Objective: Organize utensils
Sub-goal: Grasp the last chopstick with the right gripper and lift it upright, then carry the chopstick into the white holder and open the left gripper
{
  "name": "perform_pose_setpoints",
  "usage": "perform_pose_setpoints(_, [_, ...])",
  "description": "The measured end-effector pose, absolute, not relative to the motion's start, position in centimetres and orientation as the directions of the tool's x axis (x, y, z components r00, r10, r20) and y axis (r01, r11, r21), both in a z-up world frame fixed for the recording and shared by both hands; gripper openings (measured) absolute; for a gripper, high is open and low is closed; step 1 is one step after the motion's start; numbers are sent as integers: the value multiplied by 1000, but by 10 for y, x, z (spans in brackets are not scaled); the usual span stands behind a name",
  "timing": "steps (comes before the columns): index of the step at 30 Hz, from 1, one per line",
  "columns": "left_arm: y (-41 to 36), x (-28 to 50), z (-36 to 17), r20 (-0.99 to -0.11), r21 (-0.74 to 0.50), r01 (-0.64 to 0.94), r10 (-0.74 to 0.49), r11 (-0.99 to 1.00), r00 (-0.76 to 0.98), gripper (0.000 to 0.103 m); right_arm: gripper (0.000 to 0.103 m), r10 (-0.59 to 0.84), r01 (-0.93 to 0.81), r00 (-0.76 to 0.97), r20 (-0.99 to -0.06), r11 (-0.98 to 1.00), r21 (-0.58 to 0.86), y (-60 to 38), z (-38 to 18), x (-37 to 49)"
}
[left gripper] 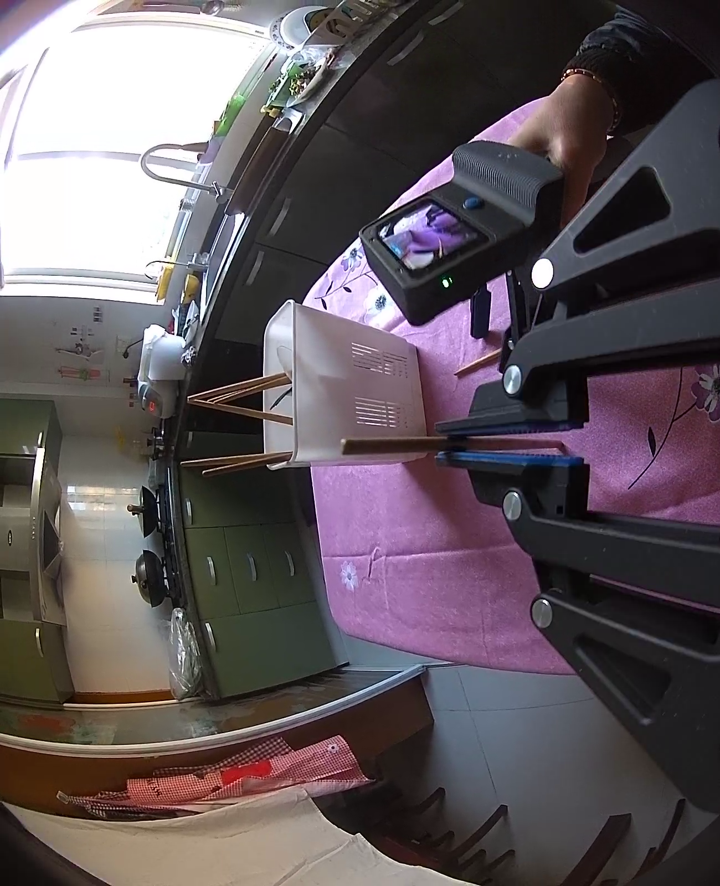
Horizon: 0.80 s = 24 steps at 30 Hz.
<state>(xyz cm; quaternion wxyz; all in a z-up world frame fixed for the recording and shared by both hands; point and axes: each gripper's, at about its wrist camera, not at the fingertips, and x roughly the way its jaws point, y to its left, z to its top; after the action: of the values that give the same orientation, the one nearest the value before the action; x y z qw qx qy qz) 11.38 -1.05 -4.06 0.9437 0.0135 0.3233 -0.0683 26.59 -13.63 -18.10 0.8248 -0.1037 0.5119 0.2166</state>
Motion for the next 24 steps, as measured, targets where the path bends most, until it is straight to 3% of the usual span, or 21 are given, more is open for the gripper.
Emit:
perform_pose_setpoints(2, [-11,114,-40,-612,-19,136,-119,991,782,5,35,240,-473,389,-889,881,31,-131,-181,267])
perform_pose_setpoints(4, [-10,114,-40,-611,-20,135,-119,991,782,5,18,240,-473,388,-890,880,31,-132,-182,270])
perform_pose_setpoints(6, [-10,114,-41,-612,-19,136,-119,991,782,5,11,248,-471,383,-890,881,43,-134,-182,273])
perform_pose_setpoints(15, [-8,114,-41,-614,-16,134,-116,991,781,5,6,329,-453,444,-834,885,108,-169,-144,262])
perform_pose_setpoints(24, [-9,115,-41,-614,-8,135,-112,991,781,5,6,422,-447,674,-607,886,119,-228,-37,197])
